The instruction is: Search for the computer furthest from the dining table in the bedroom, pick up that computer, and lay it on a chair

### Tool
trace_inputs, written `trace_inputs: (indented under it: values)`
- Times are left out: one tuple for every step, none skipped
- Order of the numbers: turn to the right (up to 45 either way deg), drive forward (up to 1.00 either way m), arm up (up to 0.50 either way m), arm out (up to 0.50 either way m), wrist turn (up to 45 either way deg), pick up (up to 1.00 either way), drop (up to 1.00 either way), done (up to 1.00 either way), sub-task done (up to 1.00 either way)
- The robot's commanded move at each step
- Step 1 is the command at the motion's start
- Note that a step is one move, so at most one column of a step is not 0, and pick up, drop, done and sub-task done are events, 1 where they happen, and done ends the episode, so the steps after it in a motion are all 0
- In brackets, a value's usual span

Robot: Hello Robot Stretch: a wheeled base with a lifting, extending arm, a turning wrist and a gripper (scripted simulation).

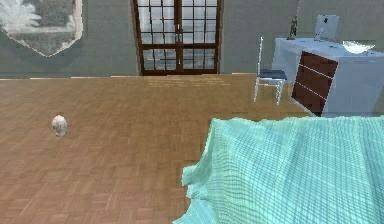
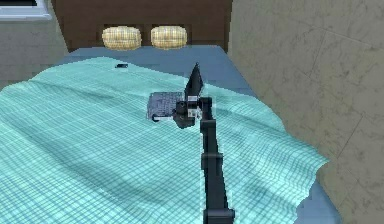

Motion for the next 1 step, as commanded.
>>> trace_inputs:
  values:
    - [0.0,0.0,0.22,0.0,0.0,0.0,0.0,0.0,0.0]
